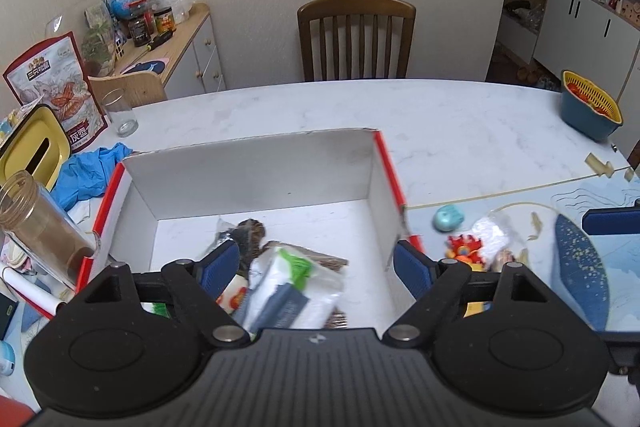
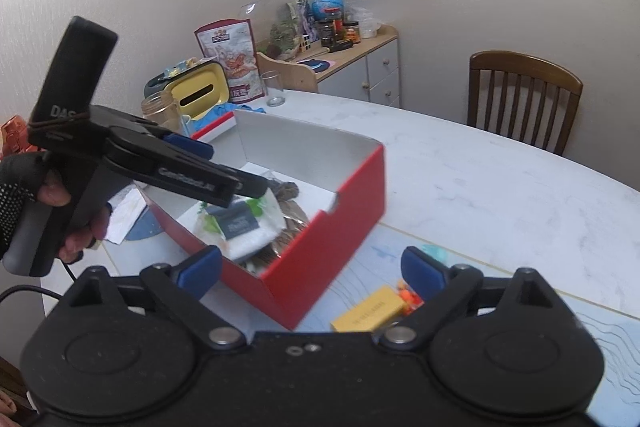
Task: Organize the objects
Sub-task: 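Move both tools back to the objects on the table, then grasp the yellow box with the left tool while the right tool grasps the green soap bar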
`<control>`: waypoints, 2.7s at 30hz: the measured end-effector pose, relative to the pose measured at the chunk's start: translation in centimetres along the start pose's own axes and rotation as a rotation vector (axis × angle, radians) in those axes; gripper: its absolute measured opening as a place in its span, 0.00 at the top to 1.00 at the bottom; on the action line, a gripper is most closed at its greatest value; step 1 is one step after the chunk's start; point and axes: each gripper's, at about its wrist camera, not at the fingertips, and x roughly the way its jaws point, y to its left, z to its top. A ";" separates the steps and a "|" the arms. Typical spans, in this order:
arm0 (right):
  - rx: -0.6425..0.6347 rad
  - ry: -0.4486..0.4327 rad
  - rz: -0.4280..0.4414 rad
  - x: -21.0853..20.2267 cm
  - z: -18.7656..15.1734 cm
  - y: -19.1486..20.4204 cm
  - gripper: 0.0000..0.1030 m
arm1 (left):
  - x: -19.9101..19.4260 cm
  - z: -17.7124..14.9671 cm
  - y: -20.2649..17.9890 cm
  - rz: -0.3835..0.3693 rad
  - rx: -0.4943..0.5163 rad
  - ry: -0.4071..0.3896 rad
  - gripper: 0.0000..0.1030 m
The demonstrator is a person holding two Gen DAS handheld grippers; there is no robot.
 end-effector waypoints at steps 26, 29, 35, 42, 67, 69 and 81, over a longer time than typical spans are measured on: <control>-0.061 0.092 -0.054 -3.0 -5.7 -11.0 0.05 | 0.1 -4.0 -13.3 -0.043 0.049 -0.101 0.01; -0.115 0.116 -0.030 -2.2 -6.4 -11.0 0.05 | 0.5 -4.7 -14.7 -0.019 0.067 -0.115 0.01; -0.169 0.152 0.027 -0.8 -7.9 -11.1 0.06 | 2.1 -5.8 -16.2 -0.010 0.027 -0.090 0.01; -0.200 0.180 0.093 1.2 -9.0 -11.3 0.09 | 3.9 -7.2 -17.0 0.047 0.021 -0.106 0.01; -0.262 0.182 0.119 7.2 -9.7 -10.4 0.30 | 8.9 -8.4 -15.6 0.109 -0.074 0.023 0.34; -0.252 0.180 0.116 7.5 -9.6 -10.4 0.32 | 8.9 -8.5 -15.2 0.090 -0.094 0.032 0.38; -0.241 0.172 0.086 7.9 -9.1 -10.2 0.52 | 8.8 -8.6 -14.4 0.069 -0.125 0.055 0.65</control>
